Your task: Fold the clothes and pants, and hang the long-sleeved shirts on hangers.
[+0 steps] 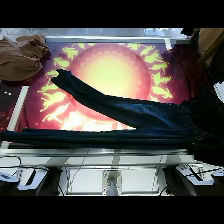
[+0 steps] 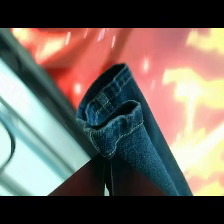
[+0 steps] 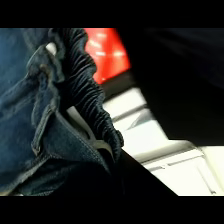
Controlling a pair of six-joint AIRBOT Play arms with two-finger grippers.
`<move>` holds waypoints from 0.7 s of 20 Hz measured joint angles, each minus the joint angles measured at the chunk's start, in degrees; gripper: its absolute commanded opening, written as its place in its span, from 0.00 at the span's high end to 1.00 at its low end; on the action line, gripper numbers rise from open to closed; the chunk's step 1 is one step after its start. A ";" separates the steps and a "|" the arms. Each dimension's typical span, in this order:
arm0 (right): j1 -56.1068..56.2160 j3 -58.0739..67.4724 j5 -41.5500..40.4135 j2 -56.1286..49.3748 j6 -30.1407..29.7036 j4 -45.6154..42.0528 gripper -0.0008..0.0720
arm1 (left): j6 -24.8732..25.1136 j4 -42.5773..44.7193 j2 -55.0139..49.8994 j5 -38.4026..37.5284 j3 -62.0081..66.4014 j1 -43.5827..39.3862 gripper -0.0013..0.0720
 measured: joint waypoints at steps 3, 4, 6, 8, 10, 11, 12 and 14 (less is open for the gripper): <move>-2.58 0.22 -0.26 0.07 -0.04 0.59 0.94 | -0.70 0.26 0.46 -0.87 0.24 -1.70 0.96; -2.99 0.26 -0.90 0.07 -0.04 1.62 0.81 | -1.01 0.28 0.37 -0.76 0.28 -2.78 0.96; -3.58 0.35 -2.84 0.07 -0.07 2.99 0.37 | -1.16 0.31 -0.20 2.10 0.31 -5.16 0.96; -3.85 0.39 -2.71 0.13 1.53 2.86 0.37 | -1.38 0.50 -0.74 4.76 0.35 -7.08 0.53; -4.02 0.44 -4.39 0.20 4.68 0.92 0.37 | -1.57 1.46 -1.01 8.70 0.46 -7.98 0.20; -4.09 0.46 -3.96 0.26 6.21 0.28 0.37 | -1.68 1.44 -1.05 7.21 0.39 -8.28 0.20; -4.09 0.46 -2.62 0.28 7.93 -0.28 0.37 | -1.51 0.46 -1.11 7.69 0.39 -8.48 0.20; -4.09 0.46 -2.49 0.28 11.41 -2.01 0.37 | -1.66 1.14 -1.20 7.69 0.37 -8.61 0.20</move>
